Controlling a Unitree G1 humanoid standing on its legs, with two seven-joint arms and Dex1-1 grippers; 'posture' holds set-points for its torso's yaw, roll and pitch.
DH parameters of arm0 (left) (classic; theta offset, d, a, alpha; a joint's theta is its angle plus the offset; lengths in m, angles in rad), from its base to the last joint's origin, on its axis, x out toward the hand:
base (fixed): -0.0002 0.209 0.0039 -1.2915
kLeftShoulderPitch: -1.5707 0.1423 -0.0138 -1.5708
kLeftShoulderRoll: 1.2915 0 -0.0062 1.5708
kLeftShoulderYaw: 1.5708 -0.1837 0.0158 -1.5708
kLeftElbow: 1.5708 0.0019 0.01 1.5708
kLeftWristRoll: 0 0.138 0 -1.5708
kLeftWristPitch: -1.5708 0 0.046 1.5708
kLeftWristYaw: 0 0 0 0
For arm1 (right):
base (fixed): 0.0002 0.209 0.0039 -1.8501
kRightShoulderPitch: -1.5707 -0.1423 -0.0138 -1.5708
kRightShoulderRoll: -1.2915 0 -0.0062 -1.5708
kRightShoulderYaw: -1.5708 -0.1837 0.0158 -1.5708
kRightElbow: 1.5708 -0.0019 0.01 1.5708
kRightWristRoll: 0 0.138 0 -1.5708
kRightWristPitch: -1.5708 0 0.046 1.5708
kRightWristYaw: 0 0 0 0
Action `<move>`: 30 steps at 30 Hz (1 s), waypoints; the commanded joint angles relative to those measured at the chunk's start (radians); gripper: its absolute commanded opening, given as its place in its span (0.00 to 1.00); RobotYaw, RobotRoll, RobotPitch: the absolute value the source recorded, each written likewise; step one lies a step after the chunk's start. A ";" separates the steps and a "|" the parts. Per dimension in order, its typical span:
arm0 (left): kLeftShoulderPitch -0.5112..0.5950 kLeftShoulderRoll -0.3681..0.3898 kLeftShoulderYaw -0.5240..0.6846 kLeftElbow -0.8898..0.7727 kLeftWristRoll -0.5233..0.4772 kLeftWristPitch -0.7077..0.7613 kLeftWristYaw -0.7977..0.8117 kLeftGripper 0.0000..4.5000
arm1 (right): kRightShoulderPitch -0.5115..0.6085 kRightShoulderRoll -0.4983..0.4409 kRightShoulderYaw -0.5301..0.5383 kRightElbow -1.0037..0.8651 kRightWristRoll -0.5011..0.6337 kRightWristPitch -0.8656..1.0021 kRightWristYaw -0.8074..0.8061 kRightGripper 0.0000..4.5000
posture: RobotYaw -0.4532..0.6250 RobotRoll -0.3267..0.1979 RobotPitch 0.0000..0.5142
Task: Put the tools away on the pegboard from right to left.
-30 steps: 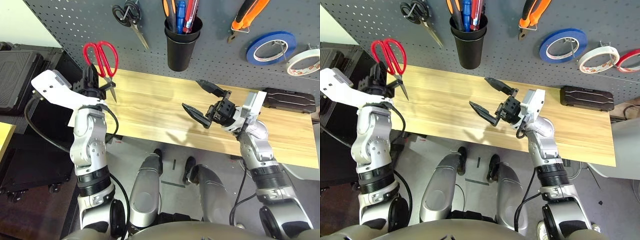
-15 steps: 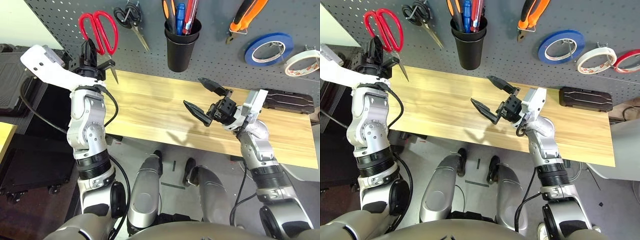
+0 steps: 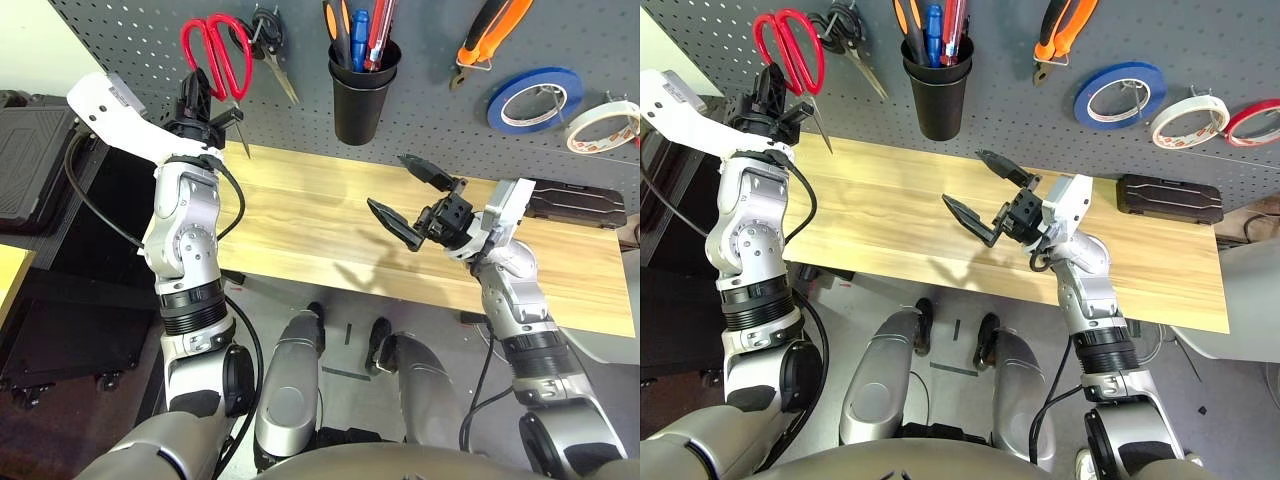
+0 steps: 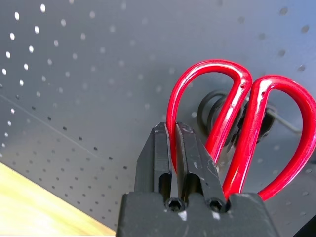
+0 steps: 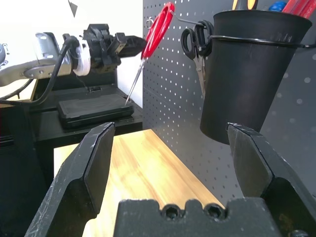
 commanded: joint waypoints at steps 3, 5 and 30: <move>-0.019 0.008 0.011 0.015 -0.014 -0.015 -0.010 0.00 | 0.032 -0.005 -0.002 -0.020 -0.008 -0.011 -0.006 1.00 | 0.65 0.62 0.51; -0.015 0.002 0.033 0.002 -0.029 -0.018 0.005 0.00 | 0.031 -0.005 -0.005 -0.017 -0.011 -0.014 -0.010 1.00 | 0.65 0.62 0.51; 0.025 -0.004 -0.026 -0.064 -0.068 0.040 -0.005 0.00 | 0.030 0.002 0.001 -0.007 -0.018 -0.022 -0.013 1.00 | 0.65 0.62 0.52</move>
